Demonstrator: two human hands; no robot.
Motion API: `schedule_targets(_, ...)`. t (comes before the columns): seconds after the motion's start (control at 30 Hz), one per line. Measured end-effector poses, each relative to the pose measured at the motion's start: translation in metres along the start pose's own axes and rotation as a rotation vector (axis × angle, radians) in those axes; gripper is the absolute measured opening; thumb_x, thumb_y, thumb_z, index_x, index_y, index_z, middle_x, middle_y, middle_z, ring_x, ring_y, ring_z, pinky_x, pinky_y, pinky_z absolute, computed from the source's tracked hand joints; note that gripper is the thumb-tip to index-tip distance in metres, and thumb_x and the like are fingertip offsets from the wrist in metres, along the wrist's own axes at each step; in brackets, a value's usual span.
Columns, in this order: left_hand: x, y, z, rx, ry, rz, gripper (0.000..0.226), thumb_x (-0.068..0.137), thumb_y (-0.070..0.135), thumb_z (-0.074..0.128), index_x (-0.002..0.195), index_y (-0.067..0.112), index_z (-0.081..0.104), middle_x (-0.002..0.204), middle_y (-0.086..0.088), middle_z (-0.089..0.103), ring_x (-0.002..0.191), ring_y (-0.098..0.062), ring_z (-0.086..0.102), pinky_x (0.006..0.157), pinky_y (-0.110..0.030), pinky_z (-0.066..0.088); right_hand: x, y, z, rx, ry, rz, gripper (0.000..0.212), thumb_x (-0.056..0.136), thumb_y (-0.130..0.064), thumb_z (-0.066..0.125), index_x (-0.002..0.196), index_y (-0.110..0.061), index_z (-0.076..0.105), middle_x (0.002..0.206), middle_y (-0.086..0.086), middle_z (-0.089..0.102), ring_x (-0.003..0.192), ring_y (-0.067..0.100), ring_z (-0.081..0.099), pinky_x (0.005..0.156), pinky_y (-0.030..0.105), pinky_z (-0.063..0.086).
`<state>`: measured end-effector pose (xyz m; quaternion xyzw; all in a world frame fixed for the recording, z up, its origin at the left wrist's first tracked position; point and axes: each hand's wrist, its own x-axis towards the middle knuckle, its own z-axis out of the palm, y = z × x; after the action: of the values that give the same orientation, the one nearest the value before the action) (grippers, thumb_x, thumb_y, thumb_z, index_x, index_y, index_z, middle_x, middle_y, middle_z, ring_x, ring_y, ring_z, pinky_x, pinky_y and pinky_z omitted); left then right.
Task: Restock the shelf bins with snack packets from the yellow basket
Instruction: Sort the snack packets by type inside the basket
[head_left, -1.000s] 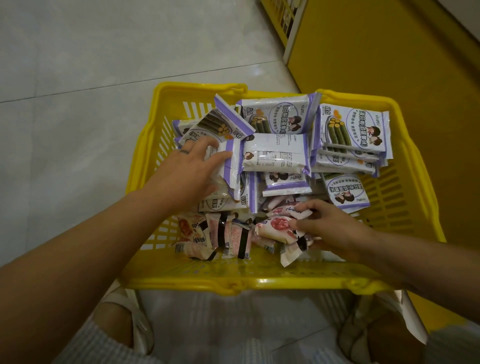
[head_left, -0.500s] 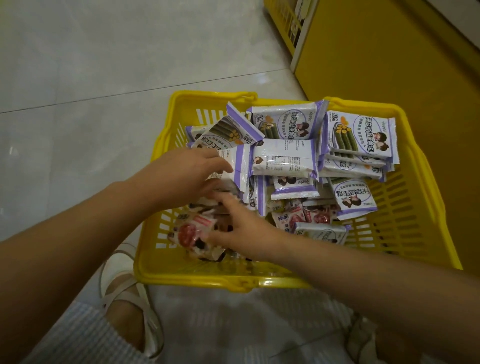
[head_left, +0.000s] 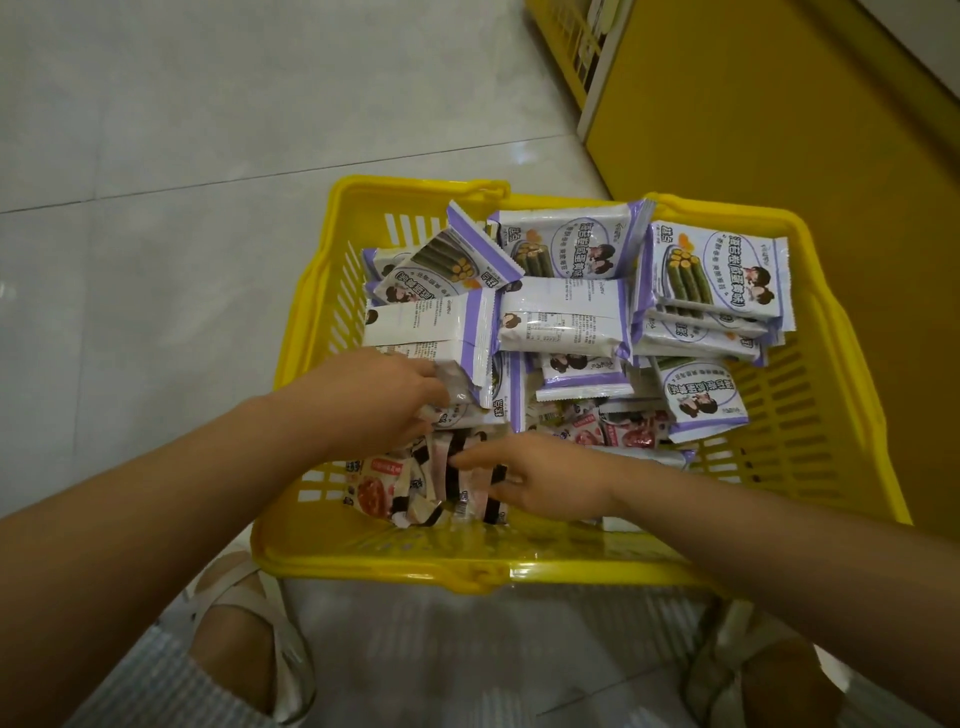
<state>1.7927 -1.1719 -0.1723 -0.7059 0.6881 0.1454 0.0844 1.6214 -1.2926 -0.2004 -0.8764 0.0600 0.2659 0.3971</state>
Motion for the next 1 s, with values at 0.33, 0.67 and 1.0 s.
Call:
schedule_targets(0.33,0.027,0.042,0.003,-0.083,0.063,0.110,0.033,0.100,0.035,0.038,0.131,0.028,0.046,0.126,0.005,0.054,0.106,-0.017,0.055,0.085,-0.033,0.049,-0.063,0.090,-0.004,-0.366,-0.076,0.440,0.089,0.088,-0.036,0.064,0.153,-0.029,0.003,0.160,0.005,0.008,0.145,0.030,0.015,0.114,0.044,0.024)
schedule_targets(0.67,0.068,0.080,0.030,-0.369,-0.090,0.050,0.037,0.095,0.033,0.052,0.131,0.030,0.051,0.128,0.005,0.052,0.101,-0.014,0.056,0.080,-0.035,0.052,-0.099,0.099,-0.015,-0.260,-0.264,0.433,0.062,0.098,-0.043,0.045,0.151,-0.028,0.019,0.157,0.002,0.022,0.140,0.024,0.029,0.115,0.039,0.027)
schedule_targets(1.0,0.141,0.126,0.060,-0.764,-0.192,-0.244,0.037,0.096,0.020,0.052,0.132,0.014,0.043,0.108,-0.005,0.061,0.086,-0.014,0.054,0.064,-0.019,0.040,-0.107,0.106,-0.013,-0.148,-0.177,0.443,0.060,0.095,-0.035,0.053,0.149,-0.025,0.028,0.150,0.002,0.038,0.132,0.021,0.041,0.110,0.034,0.034)
